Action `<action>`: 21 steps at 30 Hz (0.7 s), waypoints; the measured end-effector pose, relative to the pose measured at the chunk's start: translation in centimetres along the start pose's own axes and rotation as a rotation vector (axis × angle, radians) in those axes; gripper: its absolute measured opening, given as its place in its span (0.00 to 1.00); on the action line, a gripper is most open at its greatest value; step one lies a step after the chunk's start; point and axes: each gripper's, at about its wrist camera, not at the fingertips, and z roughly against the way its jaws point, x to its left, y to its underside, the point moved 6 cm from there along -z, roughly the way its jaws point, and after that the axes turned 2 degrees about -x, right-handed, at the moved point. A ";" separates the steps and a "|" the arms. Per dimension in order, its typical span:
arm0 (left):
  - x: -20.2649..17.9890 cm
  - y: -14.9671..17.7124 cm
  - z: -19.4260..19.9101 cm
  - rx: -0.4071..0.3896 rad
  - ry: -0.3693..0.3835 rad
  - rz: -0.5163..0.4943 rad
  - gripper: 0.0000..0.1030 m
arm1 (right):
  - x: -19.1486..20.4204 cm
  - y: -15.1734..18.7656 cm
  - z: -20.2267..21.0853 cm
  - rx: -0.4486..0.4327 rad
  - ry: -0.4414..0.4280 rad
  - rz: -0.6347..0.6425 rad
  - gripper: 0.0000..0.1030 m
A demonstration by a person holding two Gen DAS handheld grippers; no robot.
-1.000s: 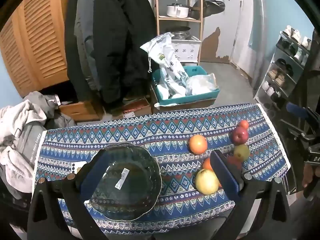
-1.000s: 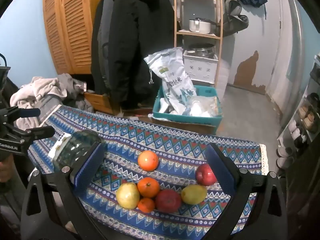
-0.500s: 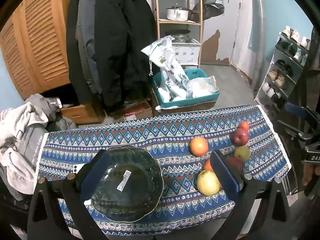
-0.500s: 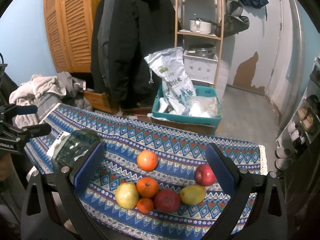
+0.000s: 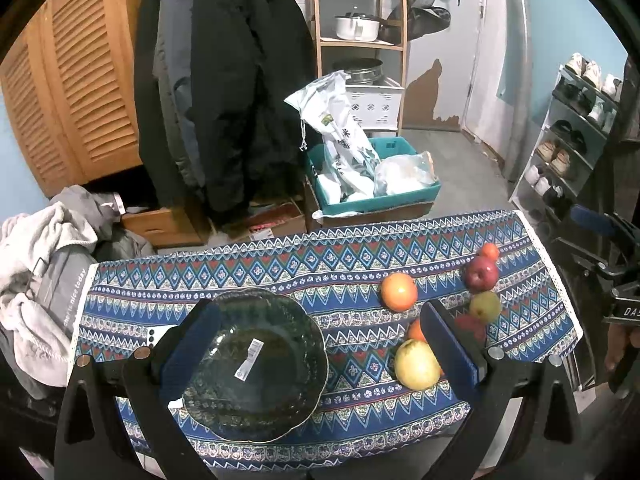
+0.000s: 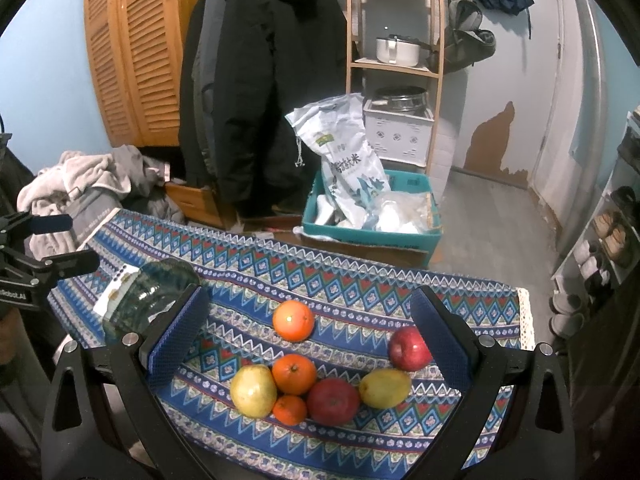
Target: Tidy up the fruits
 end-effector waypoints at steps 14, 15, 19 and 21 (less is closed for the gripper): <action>0.1 0.0 0.0 -0.001 -0.001 -0.001 0.98 | 0.4 0.1 0.0 0.008 -0.007 0.005 0.97; 0.2 0.1 0.0 -0.001 -0.002 0.000 0.98 | 0.4 0.1 0.0 0.008 -0.008 0.006 0.97; 0.1 0.0 0.0 -0.002 -0.001 -0.001 0.98 | 0.4 0.0 0.0 0.007 -0.008 0.004 0.97; 0.1 0.0 0.0 -0.001 -0.002 -0.002 0.98 | 0.4 0.0 0.0 0.008 -0.008 0.005 0.97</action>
